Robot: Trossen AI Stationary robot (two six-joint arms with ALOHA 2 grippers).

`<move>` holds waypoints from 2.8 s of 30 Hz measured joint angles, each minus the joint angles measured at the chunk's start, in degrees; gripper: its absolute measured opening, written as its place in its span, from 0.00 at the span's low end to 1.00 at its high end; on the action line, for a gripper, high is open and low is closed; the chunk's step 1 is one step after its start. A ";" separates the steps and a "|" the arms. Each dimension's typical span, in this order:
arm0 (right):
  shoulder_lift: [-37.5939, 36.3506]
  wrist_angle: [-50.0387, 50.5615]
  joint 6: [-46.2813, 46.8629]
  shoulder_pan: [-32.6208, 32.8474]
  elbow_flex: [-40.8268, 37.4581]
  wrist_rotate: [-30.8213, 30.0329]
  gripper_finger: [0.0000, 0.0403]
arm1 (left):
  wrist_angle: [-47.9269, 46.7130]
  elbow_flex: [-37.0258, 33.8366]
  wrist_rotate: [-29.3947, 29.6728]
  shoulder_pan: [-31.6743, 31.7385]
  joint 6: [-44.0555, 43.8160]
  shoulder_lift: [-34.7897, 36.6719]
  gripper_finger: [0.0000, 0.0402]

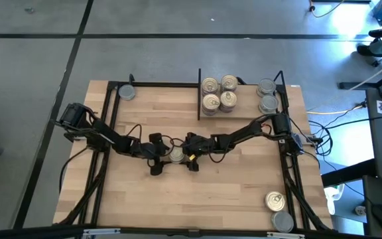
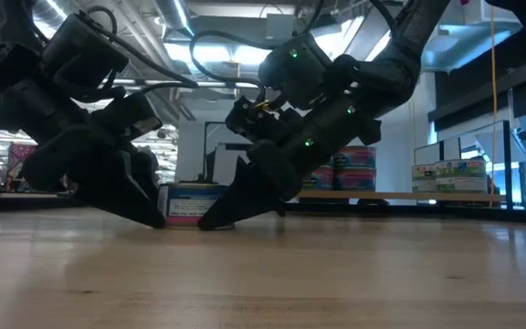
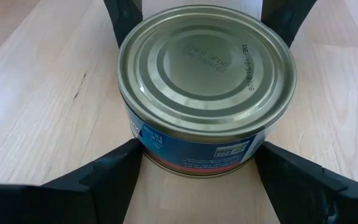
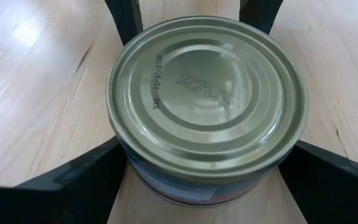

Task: Stack canned seafood by type on shelf
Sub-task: Put the blue tuna can on the shelf

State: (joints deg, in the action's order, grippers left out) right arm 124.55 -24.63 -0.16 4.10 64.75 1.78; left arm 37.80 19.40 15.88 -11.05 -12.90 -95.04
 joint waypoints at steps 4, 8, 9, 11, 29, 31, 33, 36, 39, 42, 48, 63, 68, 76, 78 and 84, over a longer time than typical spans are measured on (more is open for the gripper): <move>-0.05 6.03 -0.07 0.02 2.93 0.18 0.96 | -0.03 -0.06 0.29 -0.12 -1.11 0.01 0.76; -0.94 8.43 -0.35 0.02 3.55 0.32 0.96 | -1.01 -0.42 0.39 -0.62 -2.73 1.03 0.76; -1.47 9.29 -0.41 0.02 3.64 0.24 0.96 | -1.24 -0.42 0.40 -0.80 -2.90 1.31 0.76; -2.39 10.90 -0.59 0.00 3.81 -0.03 0.96 | -1.64 -0.39 0.38 -1.00 -3.13 1.89 0.76; -6.54 17.10 -1.86 0.04 3.63 0.75 0.96 | -2.88 0.07 0.61 -1.22 0.30 6.93 0.75; -6.54 17.31 -1.86 0.00 3.63 0.79 0.96 | -4.66 0.09 0.67 -1.20 3.89 6.93 0.75; -6.54 17.90 -1.86 0.00 3.63 0.87 0.96 | -7.82 0.07 1.77 -1.20 6.30 6.93 0.75; -6.54 18.91 -1.85 0.02 3.63 0.92 0.96 | -10.46 0.04 2.93 -1.20 7.27 6.93 0.76; -6.64 18.98 -1.81 0.05 3.63 0.92 0.96 | -11.90 -0.04 3.02 -1.22 7.97 6.93 0.76; -6.67 18.89 -1.79 0.04 3.63 0.91 0.93 | -12.35 0.67 3.02 -1.73 8.62 6.93 0.76; -6.75 18.40 -1.77 0.04 3.63 0.90 0.86 | -18.41 5.53 4.76 -4.09 12.99 6.88 0.76; -6.75 20.19 -0.36 0.00 4.62 0.36 0.85 | -24.37 9.01 7.58 -5.53 13.02 6.84 0.76; -6.75 26.90 0.74 0.00 8.41 0.36 0.85 | -24.37 9.01 7.62 -5.53 12.31 6.84 0.76; -6.75 39.06 3.24 0.00 15.33 0.27 0.85 | -23.96 9.01 7.67 -5.46 11.40 6.82 0.76; -6.75 42.55 3.40 0.00 17.37 0.24 0.85 | -23.83 9.02 7.76 -5.46 11.13 6.82 0.76; -6.75 51.01 3.31 0.00 22.34 0.18 0.85 | -23.47 9.07 7.76 -5.46 10.63 6.82 0.76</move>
State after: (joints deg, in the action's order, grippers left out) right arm 117.80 26.38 3.14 4.10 87.09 1.96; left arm 14.33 28.47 23.64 -16.51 -2.26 -88.23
